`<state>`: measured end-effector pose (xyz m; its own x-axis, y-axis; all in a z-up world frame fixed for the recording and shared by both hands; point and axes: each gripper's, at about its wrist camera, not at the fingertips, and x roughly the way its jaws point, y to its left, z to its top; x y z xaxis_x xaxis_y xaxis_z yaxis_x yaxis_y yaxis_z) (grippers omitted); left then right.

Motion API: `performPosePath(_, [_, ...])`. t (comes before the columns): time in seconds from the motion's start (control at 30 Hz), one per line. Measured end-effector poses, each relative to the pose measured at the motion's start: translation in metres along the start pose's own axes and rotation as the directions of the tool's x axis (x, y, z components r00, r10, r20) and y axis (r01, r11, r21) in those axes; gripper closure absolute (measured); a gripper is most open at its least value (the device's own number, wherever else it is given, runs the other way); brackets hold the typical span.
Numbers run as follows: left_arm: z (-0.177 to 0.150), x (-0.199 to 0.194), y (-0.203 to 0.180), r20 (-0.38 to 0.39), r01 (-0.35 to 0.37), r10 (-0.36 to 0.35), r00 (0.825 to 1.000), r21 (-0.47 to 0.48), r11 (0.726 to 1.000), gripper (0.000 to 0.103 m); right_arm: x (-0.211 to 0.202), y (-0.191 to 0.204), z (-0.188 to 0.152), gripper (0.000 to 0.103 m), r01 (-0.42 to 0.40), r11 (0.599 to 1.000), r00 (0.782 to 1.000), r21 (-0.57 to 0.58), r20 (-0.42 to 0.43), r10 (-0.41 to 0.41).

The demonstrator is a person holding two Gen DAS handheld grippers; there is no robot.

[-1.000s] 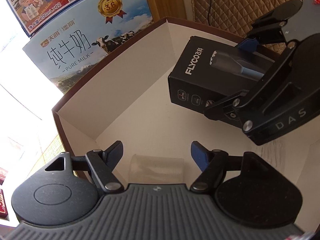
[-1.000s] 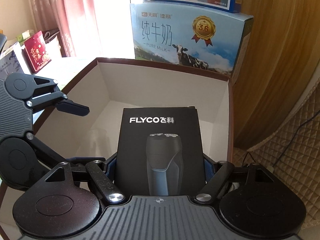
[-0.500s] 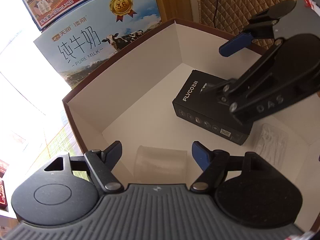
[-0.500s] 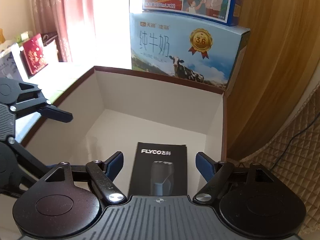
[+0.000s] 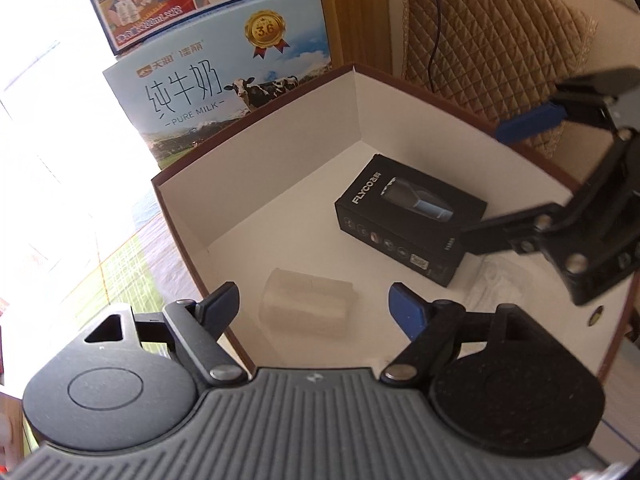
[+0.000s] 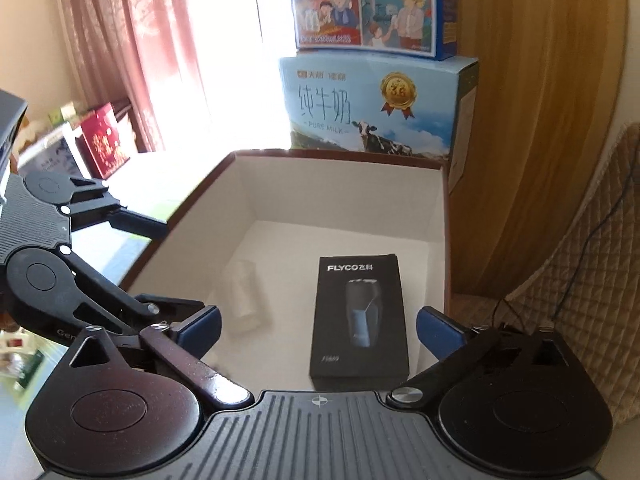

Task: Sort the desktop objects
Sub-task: 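Move both open tools back toward the purple tube and white hair clip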

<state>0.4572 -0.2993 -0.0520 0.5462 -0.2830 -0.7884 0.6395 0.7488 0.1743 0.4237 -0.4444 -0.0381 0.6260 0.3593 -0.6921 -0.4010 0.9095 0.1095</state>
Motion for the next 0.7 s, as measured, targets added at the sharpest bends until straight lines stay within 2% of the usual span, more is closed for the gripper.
performPosePath(0.13, [-0.006, -0.017, -0.003, 0.005, 0.001, -0.001, 1.000, -0.044, 0.999, 0.017, -0.018, 0.006, -0.008, 0.002, -0.010, 1.000, 1.000, 0.029, 0.009, 0.009])
performPosePath(0.23, [-0.011, -0.032, -0.006, 0.010, 0.002, -0.001, 1.000, -0.082, 0.997, 0.017, -0.030, 0.011, -0.013, 0.002, -0.014, 0.999, 1.000, 0.038, 0.007, 0.014])
performPosePath(0.7, [-0.051, -0.109, -0.021, 0.023, -0.065, 0.072, 0.997, -0.208, 0.976, 0.012, -0.080, 0.045, -0.042, 0.002, -0.003, 0.998, 0.999, 0.070, 0.048, 0.000])
